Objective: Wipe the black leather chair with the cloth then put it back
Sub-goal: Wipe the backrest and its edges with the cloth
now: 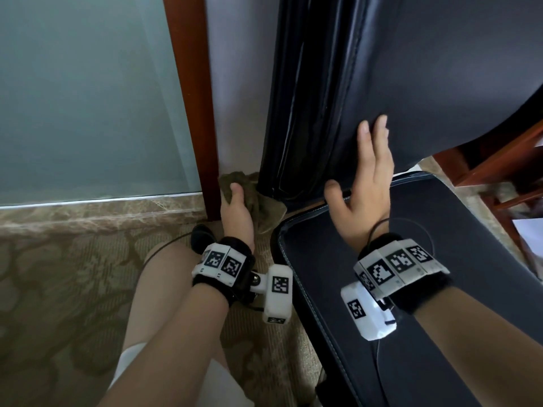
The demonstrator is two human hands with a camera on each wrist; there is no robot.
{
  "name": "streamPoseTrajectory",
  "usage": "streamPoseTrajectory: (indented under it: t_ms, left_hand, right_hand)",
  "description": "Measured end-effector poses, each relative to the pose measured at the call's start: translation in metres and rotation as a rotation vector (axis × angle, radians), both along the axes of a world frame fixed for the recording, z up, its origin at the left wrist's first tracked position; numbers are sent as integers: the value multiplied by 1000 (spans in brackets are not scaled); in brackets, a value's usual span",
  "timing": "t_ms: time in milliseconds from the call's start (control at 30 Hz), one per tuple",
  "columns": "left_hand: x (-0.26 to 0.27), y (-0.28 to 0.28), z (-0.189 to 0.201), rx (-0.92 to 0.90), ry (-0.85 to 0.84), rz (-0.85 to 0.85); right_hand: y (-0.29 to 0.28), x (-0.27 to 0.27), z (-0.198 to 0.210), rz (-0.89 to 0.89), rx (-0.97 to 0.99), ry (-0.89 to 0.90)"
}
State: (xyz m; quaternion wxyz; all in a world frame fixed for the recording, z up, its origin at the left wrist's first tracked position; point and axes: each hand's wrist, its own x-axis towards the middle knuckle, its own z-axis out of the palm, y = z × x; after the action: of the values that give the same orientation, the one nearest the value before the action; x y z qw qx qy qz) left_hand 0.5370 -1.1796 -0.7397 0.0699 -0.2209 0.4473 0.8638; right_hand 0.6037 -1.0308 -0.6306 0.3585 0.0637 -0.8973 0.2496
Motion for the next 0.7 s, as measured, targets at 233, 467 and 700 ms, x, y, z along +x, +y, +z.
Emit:
streamPoseTrajectory:
  t_ms: [233, 467, 700]
  left_hand:
    - [13, -19, 58, -251, 29, 308]
    - [11, -40, 66, -211, -10, 424]
    - [33, 6, 77, 20, 39, -55]
  right_hand:
    - [6, 9, 9, 45, -17, -114]
    - [3, 11, 11, 54, -40, -155]
    - [8, 13, 11, 64, -30, -174]
